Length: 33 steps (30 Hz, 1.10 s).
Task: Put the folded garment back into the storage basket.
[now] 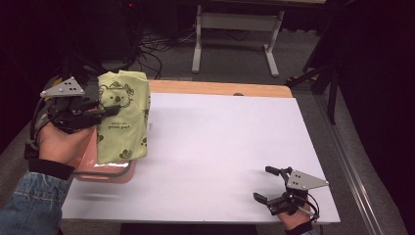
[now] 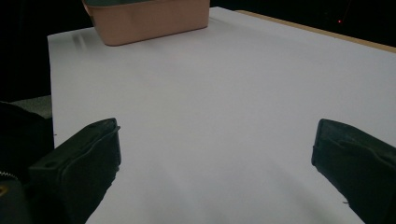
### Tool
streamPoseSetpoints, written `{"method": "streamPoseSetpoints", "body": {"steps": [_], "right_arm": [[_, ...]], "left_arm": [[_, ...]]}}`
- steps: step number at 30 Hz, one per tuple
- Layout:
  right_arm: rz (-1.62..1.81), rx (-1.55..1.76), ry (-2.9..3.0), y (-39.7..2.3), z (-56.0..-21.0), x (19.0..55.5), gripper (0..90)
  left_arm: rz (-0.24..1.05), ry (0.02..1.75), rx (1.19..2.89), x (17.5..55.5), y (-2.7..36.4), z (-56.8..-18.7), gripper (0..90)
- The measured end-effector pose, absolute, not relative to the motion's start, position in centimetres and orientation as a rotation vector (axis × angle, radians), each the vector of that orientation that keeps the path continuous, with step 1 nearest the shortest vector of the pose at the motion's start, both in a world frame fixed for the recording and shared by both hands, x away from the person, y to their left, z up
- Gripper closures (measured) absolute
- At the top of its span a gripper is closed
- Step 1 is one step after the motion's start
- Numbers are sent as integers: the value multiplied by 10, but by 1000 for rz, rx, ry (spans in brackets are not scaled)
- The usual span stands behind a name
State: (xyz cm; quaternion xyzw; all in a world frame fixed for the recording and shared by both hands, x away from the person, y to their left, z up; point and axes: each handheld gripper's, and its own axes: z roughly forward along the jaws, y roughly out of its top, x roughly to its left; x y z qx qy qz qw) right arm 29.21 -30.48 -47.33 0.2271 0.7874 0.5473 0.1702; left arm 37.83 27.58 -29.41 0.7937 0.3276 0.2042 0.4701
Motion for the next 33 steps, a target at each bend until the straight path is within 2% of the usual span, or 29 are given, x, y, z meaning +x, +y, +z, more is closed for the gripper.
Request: {"method": "streamPoseSetpoints", "body": {"steps": [19, 33], "right_arm": [[1554, 646, 2239, -304, -474, 292, 18], [1552, 645, 2241, -304, -474, 293, 19]], "left_arm": [[557, 841, 2014, 385, 306, -300, 670], [527, 833, 2030, 392, 312, -315, 670]]}}
